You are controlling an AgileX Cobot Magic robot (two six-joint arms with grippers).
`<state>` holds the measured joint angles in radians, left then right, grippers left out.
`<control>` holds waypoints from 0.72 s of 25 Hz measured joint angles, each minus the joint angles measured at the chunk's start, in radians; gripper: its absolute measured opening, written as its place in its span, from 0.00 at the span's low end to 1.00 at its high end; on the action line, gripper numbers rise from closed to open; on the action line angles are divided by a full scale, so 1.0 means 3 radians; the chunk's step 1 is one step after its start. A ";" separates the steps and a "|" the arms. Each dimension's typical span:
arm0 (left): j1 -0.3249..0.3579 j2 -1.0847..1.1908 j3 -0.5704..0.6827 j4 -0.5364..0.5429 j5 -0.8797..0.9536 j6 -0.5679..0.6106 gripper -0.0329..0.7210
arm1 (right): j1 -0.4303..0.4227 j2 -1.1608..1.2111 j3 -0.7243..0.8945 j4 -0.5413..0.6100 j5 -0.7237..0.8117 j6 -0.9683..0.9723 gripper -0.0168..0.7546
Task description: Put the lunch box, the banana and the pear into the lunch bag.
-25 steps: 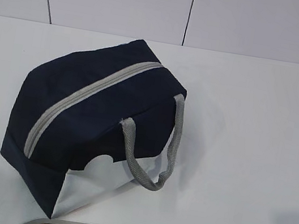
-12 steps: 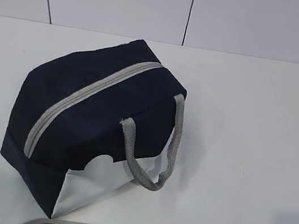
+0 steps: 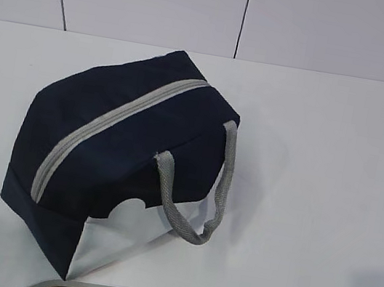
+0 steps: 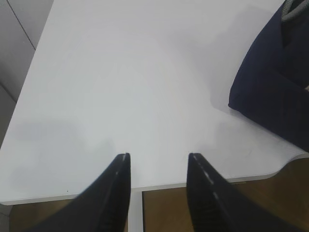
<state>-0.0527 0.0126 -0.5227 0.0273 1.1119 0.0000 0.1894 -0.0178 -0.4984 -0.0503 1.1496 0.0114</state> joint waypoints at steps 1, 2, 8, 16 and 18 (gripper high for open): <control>0.0000 0.0000 0.0000 0.0000 0.0000 0.0000 0.43 | 0.0000 0.0000 0.0000 0.0000 0.0000 0.0000 0.62; 0.0000 0.0000 0.0000 0.0000 0.0000 0.0000 0.43 | 0.0000 0.0000 0.0000 0.0000 0.0000 0.0000 0.62; 0.0000 0.0000 0.0000 0.0000 0.0000 0.0000 0.41 | 0.0000 0.0000 0.0000 0.0000 0.0000 0.0000 0.62; 0.0000 0.0000 0.0000 0.0000 0.0000 0.0000 0.39 | 0.0000 0.0000 0.0000 0.0000 0.0000 0.0000 0.62; 0.0000 0.0000 0.0000 0.0000 0.0000 0.0000 0.38 | 0.0000 0.0000 0.0000 0.0000 0.0000 0.0000 0.62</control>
<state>-0.0527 0.0126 -0.5227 0.0273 1.1119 0.0000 0.1894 -0.0178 -0.4984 -0.0503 1.1496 0.0114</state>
